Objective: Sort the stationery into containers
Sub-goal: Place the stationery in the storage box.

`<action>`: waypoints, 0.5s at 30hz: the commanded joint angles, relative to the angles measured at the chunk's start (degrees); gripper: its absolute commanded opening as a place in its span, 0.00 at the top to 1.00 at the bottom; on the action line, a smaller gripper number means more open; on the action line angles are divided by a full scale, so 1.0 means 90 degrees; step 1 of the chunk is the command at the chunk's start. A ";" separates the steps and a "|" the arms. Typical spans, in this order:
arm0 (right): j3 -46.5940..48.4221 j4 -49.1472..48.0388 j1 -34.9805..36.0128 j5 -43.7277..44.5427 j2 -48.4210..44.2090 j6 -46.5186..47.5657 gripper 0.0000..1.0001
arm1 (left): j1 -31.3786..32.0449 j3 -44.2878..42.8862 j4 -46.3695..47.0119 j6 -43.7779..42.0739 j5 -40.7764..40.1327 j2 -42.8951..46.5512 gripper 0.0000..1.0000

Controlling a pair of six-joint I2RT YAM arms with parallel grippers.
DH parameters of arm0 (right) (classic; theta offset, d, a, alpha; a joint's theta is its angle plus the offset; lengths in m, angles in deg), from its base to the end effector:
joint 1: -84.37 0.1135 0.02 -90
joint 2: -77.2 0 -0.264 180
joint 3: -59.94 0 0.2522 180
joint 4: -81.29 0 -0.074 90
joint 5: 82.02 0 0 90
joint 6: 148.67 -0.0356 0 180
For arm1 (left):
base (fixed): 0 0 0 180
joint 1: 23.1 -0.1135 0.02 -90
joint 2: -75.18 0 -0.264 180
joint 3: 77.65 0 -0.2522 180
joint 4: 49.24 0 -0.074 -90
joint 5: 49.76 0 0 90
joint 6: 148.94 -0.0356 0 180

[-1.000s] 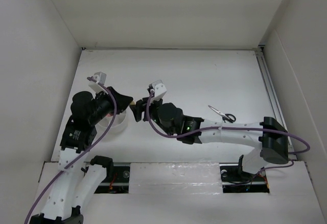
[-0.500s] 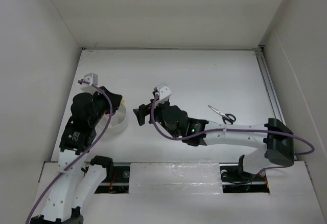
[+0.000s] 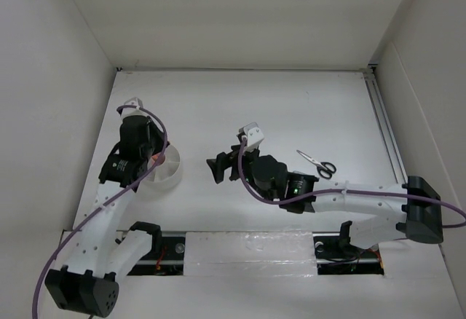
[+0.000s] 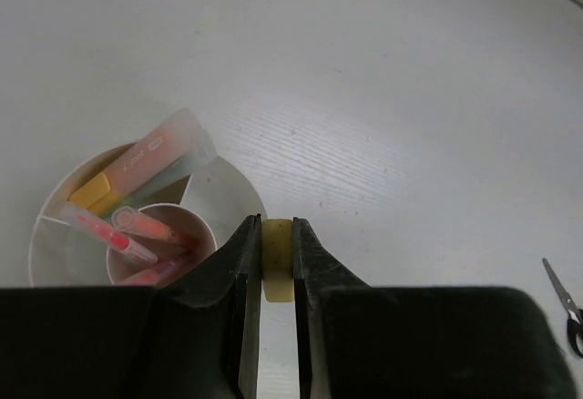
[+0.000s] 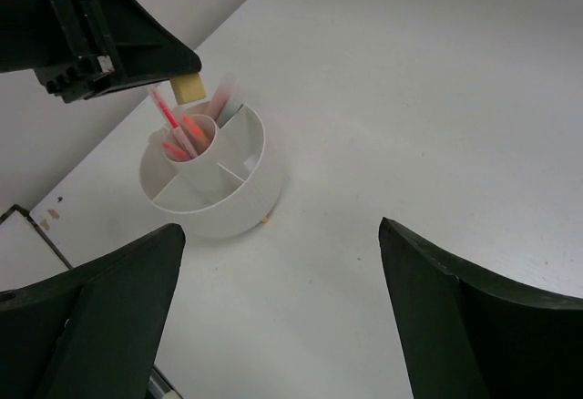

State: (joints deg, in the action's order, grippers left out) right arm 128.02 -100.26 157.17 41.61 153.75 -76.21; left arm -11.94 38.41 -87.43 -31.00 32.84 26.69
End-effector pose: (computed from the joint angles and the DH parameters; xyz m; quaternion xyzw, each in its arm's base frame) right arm 0.1108 0.2912 0.3206 -0.1623 0.7237 0.2975 0.6011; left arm 0.1862 -0.0321 0.3361 -0.1566 0.8168 -0.1343 0.5388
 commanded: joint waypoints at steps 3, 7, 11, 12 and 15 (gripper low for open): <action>-0.0060 0.0080 -0.0012 0.0131 -0.0254 -0.0082 0.06 | 0.0010 -0.0167 0.0194 -0.0067 -0.0213 -0.0373 1.00; -0.0118 0.0080 -0.0012 0.0131 -0.0254 -0.0082 0.06 | 0.0010 -0.0167 0.0126 -0.0068 -0.0281 -0.0608 1.00; -0.0177 0.0080 -0.0012 0.0131 -0.0254 -0.0141 0.06 | 0.0010 -0.0226 0.0009 -0.0068 -0.0418 -0.0939 1.00; -0.0177 0.0080 -0.0012 0.0131 -0.0254 -0.0141 0.06 | 0.0010 -0.0226 -0.0049 -0.0068 -0.0476 -0.0998 1.00; -0.0177 0.0080 -0.0012 0.0131 -0.0254 -0.0141 0.06 | 0.0010 -0.0226 -0.0128 0.0010 -0.0604 -0.1154 1.00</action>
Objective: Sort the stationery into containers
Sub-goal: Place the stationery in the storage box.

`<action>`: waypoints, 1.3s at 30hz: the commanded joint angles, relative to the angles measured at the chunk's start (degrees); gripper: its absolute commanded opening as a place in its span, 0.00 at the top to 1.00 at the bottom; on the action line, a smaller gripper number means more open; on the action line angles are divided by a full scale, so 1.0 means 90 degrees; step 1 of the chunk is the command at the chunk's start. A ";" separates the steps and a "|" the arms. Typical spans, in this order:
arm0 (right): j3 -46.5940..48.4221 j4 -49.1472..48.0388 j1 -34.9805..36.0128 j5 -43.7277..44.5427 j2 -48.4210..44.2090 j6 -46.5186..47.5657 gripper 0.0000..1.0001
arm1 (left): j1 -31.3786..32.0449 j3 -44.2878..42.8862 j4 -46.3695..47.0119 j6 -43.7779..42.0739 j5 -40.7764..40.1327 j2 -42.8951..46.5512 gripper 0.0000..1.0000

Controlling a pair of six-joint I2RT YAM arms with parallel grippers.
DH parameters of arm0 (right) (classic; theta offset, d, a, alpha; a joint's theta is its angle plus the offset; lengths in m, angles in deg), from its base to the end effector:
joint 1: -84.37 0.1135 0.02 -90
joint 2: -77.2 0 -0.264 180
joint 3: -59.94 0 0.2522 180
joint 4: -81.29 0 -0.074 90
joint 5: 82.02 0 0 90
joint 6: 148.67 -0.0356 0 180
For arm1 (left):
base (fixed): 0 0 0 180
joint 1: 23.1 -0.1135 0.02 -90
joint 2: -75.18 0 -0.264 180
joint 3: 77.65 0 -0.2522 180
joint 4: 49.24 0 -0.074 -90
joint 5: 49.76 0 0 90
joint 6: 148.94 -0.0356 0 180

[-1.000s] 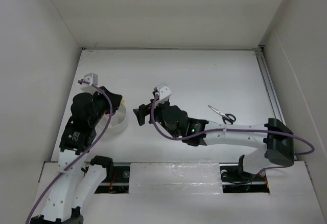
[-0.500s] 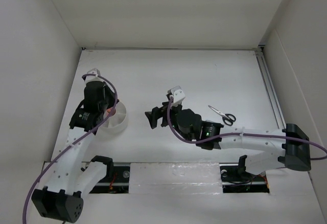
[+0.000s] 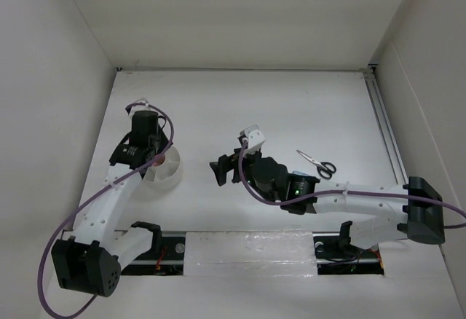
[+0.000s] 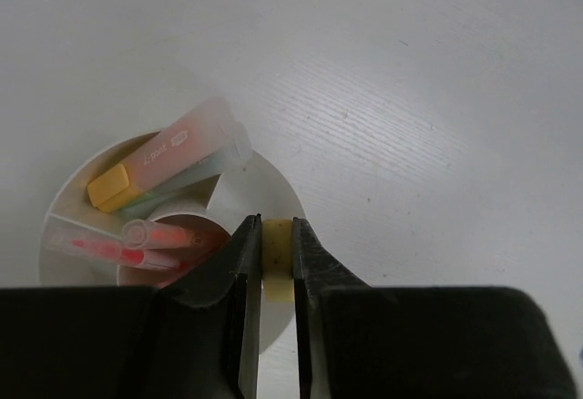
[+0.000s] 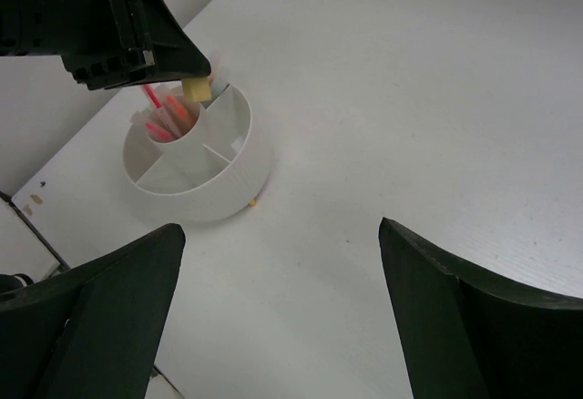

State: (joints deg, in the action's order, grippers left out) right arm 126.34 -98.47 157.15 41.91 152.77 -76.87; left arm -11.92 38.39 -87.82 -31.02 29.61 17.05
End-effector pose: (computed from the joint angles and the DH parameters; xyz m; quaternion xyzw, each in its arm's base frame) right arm 0.1094 0.2858 0.3121 -0.1668 0.7349 0.2851 0.5924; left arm 0.2202 -0.0368 0.3044 -0.1711 0.8582 -0.0830 0.4767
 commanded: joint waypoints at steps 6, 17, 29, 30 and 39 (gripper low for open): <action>0.0010 -0.0060 -0.0010 0.0097 -0.0271 -0.0068 0.06 | 0.0008 -0.0282 -0.0153 0.0013 -0.0235 -0.0338 1.00; -0.0107 -0.0060 -0.0010 0.0097 -0.0389 -0.0068 0.06 | 0.0008 -0.0282 -0.0153 0.0013 -0.0108 -0.0582 1.00; -0.0048 -0.0060 -0.0010 0.0097 -0.0330 -0.0068 0.06 | 0.0008 -0.0282 -0.0094 -0.0104 0.0088 -0.0641 0.84; -0.0048 -0.0060 -0.0010 0.0097 -0.0330 -0.0068 0.06 | 0.0008 -0.0282 -0.0094 -0.0104 0.0088 -0.0641 0.82; 0.0010 -0.0060 -0.0010 0.0155 -0.0262 -0.0068 0.06 | 0.0008 -0.0340 -0.0094 -0.0104 0.0088 -0.0456 0.69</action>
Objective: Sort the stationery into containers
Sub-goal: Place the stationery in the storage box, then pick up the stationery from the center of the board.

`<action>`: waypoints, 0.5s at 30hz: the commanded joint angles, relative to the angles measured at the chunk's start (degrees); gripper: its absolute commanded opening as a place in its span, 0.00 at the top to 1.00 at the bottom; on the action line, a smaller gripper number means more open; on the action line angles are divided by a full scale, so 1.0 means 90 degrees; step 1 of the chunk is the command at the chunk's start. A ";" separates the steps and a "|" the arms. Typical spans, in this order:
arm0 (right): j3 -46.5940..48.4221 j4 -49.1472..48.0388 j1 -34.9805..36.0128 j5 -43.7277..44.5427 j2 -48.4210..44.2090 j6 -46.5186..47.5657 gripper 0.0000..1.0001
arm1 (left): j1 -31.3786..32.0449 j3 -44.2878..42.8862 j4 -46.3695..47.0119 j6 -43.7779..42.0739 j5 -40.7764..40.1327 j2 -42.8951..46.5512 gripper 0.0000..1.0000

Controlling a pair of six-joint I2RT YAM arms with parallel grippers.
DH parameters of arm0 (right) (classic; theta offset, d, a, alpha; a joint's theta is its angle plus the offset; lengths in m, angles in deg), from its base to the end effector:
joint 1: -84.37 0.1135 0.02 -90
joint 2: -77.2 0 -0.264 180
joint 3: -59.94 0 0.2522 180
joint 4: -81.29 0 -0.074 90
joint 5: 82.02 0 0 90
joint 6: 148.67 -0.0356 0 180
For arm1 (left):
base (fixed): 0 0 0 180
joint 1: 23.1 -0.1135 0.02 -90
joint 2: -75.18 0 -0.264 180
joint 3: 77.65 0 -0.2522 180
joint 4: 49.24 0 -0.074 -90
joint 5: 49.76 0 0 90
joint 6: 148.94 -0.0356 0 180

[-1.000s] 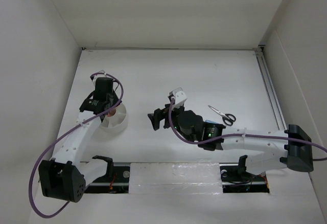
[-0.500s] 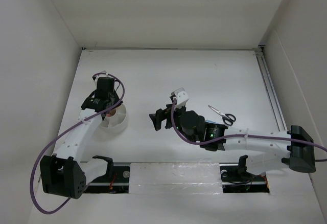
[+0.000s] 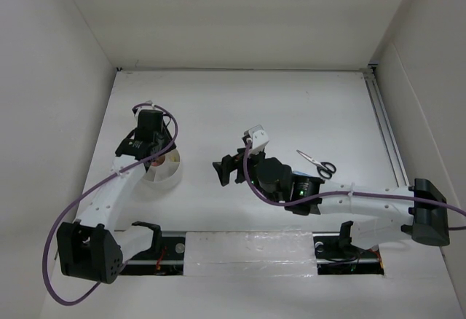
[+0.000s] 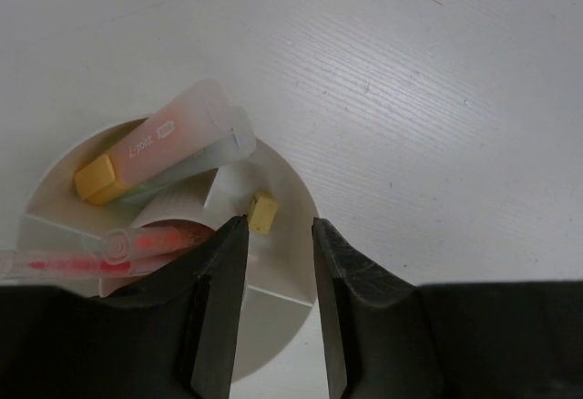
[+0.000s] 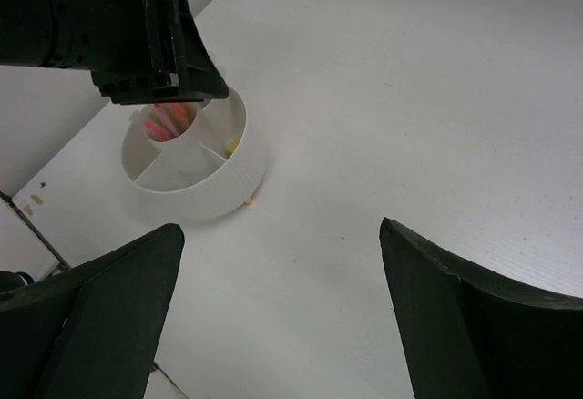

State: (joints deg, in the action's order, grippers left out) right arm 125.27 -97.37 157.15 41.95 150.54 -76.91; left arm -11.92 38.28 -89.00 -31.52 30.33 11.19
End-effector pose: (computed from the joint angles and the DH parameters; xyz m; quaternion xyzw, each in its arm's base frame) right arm 0.1067 0.2770 0.3145 -0.1660 0.7347 0.2854 0.5926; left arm 0.2370 -0.0406 0.2815 -0.1637 0.8875 -0.0662 0.4256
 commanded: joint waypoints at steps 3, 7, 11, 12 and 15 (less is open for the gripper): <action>0.0129 -0.0114 -0.0097 0.0307 0.0103 -0.0218 0.05 | 0.0008 -0.0329 0.0182 -0.0049 0.0182 0.0585 0.57; 0.0062 0.0558 -0.0916 -0.0306 0.0162 -0.1262 0.05 | 0.0008 -0.0115 0.0466 -0.0117 0.0553 0.1317 0.21; -0.0134 0.1716 -0.2125 -0.0465 0.0162 -0.2511 0.05 | 0.0008 -0.0036 0.0643 -0.0263 0.1031 0.1835 0.00; -0.0134 0.2070 -0.2283 -0.0339 0.0162 -0.2853 0.05 | 0.0008 -0.0036 0.0643 -0.0263 0.1139 0.1836 0.00; -0.0328 0.3245 -0.2558 0.0033 0.0083 -0.4125 0.05 | 0.0008 -0.0036 0.0760 -0.0322 0.1413 0.2022 0.00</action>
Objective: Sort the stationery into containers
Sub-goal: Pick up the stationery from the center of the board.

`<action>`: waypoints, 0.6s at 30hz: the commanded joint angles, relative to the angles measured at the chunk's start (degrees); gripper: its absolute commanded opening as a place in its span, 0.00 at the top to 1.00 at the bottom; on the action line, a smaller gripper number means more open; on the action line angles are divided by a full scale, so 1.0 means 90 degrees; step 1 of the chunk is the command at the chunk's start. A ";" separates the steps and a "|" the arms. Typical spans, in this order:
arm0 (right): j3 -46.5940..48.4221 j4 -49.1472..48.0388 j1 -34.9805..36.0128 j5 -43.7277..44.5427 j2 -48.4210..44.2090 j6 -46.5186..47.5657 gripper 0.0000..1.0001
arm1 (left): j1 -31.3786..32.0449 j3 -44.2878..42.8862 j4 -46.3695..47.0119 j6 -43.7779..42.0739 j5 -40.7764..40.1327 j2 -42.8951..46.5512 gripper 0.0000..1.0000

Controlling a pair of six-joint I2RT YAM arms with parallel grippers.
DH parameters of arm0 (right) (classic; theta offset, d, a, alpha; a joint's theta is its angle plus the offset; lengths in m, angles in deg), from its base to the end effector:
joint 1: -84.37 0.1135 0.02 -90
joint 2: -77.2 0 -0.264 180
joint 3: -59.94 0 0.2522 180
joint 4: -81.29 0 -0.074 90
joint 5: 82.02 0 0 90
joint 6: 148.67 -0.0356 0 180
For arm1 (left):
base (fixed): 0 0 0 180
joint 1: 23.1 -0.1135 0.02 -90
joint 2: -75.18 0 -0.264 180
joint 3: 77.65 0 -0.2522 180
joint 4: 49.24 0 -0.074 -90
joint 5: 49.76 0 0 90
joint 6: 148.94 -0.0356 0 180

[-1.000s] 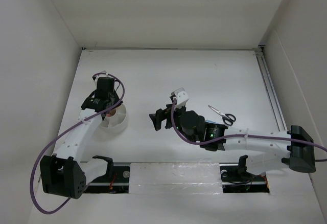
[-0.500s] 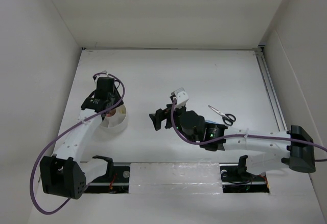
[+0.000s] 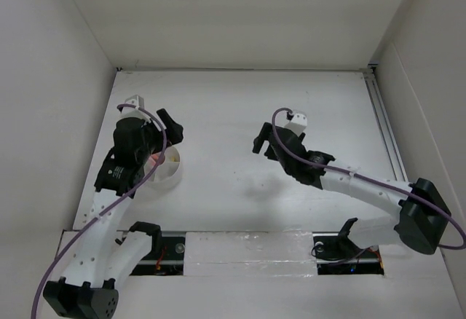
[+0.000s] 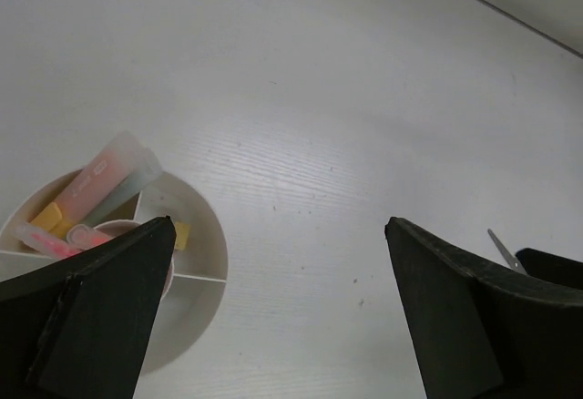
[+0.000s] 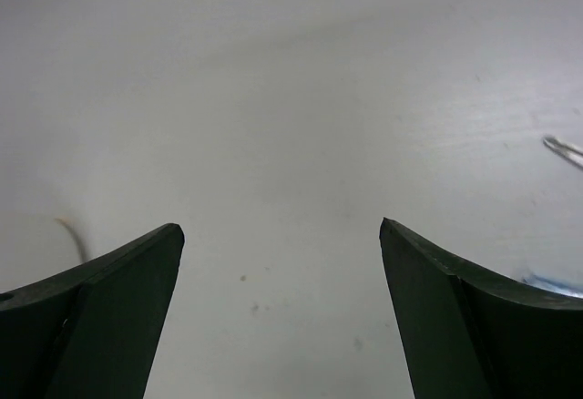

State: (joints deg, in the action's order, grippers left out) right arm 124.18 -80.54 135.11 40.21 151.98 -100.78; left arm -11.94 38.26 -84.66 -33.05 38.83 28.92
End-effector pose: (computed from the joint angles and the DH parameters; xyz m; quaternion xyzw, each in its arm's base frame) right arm 0.1982 0.2125 0.2721 0.0789 0.8348 0.1902 0.5105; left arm 0.1788 -0.0344 0.3483 -0.1106 0.7993 -0.1782 0.5632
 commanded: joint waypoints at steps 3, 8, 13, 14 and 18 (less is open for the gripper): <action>-0.0344 0.2136 -0.0169 0.0384 -0.0233 -0.2029 0.03 | 0.0010 0.0035 0.0277 -0.0211 0.0693 0.0266 0.00; -0.1310 0.2080 -0.0579 -0.0435 -0.0671 -0.2517 0.03 | 0.0010 0.0113 0.0413 -0.0211 0.0967 0.0735 0.00; -0.1917 0.2516 -0.0784 -0.0174 -0.1599 -0.3182 0.03 | 0.0010 0.0172 0.0413 -0.0211 0.0967 0.1038 0.00; -0.1917 0.2692 -0.0852 -0.0047 -0.1697 -0.3289 0.03 | 0.0010 0.0172 0.0413 -0.0211 0.0967 0.1038 0.00; -0.1703 0.3825 -0.0853 0.0627 -0.1962 -0.4069 0.03 | 0.0010 0.0172 0.0413 -0.0211 0.1036 0.1155 0.00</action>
State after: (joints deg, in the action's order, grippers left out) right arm 106.76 -54.47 127.84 40.14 135.74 -130.16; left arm -11.94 39.40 -83.15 -34.10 46.76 38.71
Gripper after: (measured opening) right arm 0.970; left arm 0.997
